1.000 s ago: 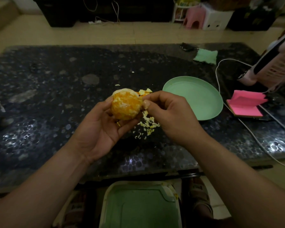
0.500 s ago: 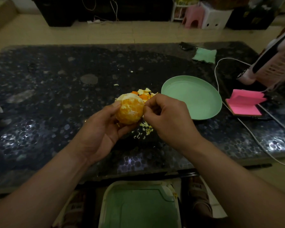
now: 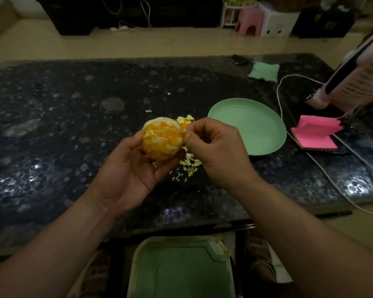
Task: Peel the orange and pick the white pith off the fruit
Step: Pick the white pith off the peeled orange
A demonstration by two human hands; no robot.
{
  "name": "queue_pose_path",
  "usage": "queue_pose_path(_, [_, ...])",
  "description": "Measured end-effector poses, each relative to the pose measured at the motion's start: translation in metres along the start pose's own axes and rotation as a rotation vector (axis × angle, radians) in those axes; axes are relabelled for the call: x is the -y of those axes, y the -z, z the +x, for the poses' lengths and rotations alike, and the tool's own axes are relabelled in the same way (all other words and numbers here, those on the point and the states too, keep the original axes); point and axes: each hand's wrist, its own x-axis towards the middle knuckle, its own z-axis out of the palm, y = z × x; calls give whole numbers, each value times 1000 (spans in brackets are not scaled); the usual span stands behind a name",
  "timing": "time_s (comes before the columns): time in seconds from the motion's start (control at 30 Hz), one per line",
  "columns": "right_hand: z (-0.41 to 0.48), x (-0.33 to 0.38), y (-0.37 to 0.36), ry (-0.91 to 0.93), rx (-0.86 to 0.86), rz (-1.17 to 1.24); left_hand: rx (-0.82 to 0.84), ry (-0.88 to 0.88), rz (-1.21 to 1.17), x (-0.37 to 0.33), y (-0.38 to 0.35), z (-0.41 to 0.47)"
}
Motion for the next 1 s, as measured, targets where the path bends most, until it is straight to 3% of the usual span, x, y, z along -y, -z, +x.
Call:
queue_pose_path(0.3, [-1,3,-2,-137,30,146,5,34,-32,1,-1,-2])
queue_pose_path(0.7, [-3,-3,7,25,97,-354,-58,-15,105,3,-1,-2])
queue_pose_path(1.0, [-3,-2,9,4,125,-179,5,76,6,0,-3,-3])
